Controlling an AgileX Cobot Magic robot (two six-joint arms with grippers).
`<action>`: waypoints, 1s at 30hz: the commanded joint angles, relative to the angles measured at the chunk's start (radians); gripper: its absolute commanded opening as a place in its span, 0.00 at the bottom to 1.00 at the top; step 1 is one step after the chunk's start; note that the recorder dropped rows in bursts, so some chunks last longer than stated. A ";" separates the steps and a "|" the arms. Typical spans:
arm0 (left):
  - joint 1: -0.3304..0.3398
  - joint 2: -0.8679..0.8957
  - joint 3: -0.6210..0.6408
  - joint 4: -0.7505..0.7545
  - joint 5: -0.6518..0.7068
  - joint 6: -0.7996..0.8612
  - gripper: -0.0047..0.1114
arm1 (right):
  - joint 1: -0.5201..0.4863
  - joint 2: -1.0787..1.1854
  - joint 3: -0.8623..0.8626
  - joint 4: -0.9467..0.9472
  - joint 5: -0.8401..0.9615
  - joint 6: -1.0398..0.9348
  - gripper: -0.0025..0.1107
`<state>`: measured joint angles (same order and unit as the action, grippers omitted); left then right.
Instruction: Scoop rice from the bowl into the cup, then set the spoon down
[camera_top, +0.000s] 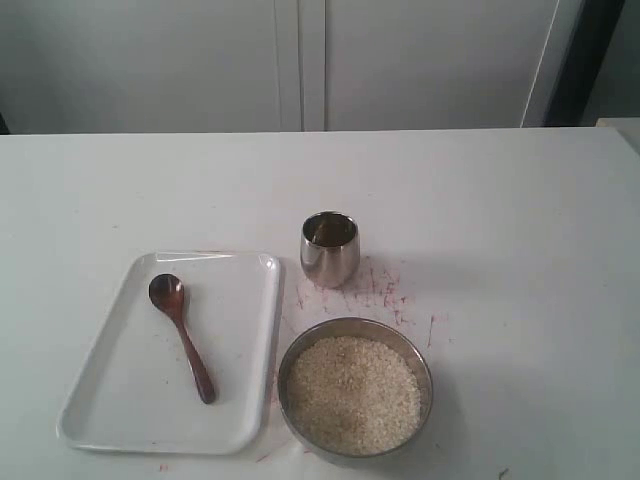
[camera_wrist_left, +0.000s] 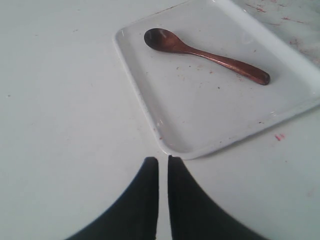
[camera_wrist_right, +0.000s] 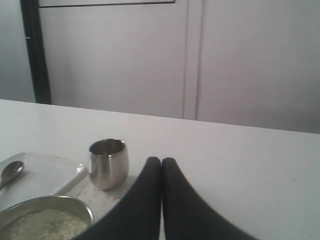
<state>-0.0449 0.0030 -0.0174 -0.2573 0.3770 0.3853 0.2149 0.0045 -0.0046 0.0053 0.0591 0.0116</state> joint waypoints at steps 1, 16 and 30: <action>0.002 -0.003 0.005 -0.011 0.005 0.004 0.16 | -0.098 -0.005 0.005 0.002 0.001 -0.005 0.02; 0.002 -0.003 0.005 -0.011 0.005 0.004 0.16 | -0.197 -0.005 0.005 0.002 0.001 -0.005 0.02; 0.002 -0.003 0.005 -0.011 0.005 0.004 0.16 | -0.197 -0.005 0.005 0.002 0.001 -0.005 0.02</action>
<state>-0.0449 0.0030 -0.0174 -0.2573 0.3770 0.3853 0.0221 0.0045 -0.0046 0.0053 0.0591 0.0116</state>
